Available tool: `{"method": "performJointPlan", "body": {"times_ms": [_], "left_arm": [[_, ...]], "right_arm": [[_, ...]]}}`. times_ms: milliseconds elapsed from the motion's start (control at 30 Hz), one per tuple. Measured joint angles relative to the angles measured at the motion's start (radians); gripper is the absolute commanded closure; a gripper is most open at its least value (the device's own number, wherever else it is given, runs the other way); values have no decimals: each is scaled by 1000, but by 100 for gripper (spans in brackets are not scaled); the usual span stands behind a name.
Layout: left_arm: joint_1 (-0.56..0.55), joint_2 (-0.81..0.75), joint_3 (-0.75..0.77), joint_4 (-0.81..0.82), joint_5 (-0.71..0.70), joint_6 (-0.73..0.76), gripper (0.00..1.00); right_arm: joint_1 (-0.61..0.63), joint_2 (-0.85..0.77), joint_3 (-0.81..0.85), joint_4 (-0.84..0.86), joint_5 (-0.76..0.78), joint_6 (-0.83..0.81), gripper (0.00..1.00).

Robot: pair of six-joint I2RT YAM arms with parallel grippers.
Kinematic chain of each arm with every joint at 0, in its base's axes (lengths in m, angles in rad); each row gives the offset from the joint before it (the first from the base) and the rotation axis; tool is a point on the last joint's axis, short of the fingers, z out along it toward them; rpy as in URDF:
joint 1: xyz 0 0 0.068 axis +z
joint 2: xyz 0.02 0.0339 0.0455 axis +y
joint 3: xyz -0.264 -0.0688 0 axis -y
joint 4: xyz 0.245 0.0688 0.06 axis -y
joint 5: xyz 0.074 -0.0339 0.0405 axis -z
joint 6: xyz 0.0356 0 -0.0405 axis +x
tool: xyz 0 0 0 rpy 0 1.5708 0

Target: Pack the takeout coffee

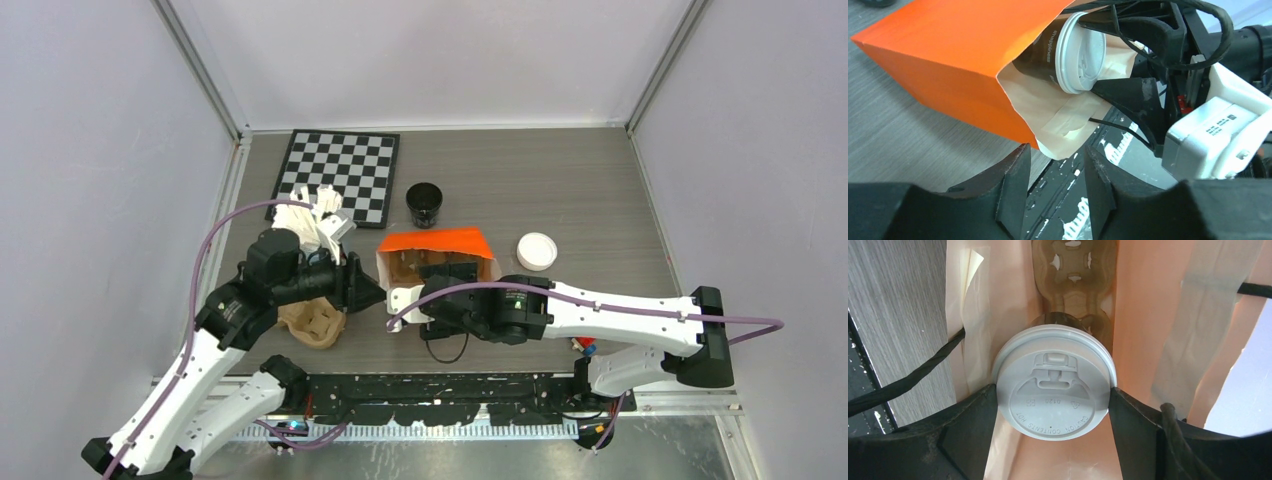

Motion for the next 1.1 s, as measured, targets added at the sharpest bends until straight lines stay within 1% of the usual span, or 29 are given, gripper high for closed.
{"method": "performJointPlan", "body": {"times_ms": [100,233,500,600,633,700,800,900,1000,1100], "left_arm": [[0,-24,-13,-3,-24,-38,48],[0,-24,-29,-4,-69,-94,47],[0,-18,-63,-8,-161,-170,49],[0,-16,-69,5,-171,-187,52],[0,-13,-71,12,-172,-191,54],[0,-9,-74,27,-172,-202,62],[0,-9,-81,41,-167,-211,79],[0,-19,-94,48,-155,-211,92],[0,-37,-107,53,-148,-208,99],[0,-46,-110,59,-144,-208,100]], "right_arm": [[0,0,-11,13,10,2,26],[0,0,-14,31,21,8,26],[0,0,-34,63,24,23,26],[0,0,-37,64,23,23,26],[0,0,-37,64,23,23,26],[0,0,-37,65,23,23,26],[0,-1,-37,68,23,22,26],[0,-4,-39,69,24,23,26],[0,-11,-39,62,34,37,26],[0,-34,-39,52,46,54,26]]}}
